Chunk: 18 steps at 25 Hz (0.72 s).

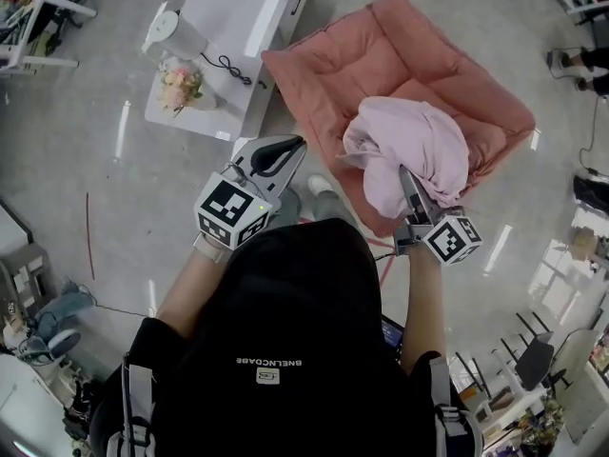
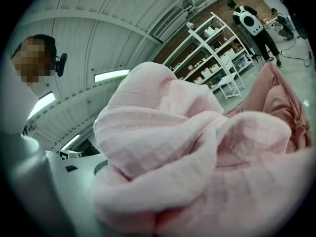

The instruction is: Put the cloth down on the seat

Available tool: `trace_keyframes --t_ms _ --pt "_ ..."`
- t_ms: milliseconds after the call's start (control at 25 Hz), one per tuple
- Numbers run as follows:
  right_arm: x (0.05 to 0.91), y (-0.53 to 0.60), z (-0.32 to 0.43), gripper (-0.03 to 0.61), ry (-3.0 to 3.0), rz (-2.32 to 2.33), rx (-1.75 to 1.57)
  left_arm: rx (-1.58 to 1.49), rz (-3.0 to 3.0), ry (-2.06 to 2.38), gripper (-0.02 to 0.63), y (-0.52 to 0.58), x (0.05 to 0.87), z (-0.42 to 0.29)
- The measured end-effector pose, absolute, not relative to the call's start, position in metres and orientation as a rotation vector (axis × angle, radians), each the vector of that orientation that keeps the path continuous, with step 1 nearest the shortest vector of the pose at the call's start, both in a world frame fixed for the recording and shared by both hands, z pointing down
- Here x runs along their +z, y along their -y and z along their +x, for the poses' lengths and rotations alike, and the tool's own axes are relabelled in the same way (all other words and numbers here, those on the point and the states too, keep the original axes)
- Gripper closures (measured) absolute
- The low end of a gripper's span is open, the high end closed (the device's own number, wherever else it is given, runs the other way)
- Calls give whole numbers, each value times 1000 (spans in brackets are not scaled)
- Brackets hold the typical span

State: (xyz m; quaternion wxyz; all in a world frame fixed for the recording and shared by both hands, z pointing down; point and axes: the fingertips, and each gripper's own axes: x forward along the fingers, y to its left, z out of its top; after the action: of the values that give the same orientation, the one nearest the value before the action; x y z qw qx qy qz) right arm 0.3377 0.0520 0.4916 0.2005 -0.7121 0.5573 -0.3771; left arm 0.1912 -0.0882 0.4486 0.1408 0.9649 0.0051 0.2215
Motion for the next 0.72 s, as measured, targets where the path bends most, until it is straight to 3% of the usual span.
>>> trace_keyframes --t_ms 720 --pt "621 -30 336 267 -1725 -1984 -1551 670 2706 308 597 74 475 138"
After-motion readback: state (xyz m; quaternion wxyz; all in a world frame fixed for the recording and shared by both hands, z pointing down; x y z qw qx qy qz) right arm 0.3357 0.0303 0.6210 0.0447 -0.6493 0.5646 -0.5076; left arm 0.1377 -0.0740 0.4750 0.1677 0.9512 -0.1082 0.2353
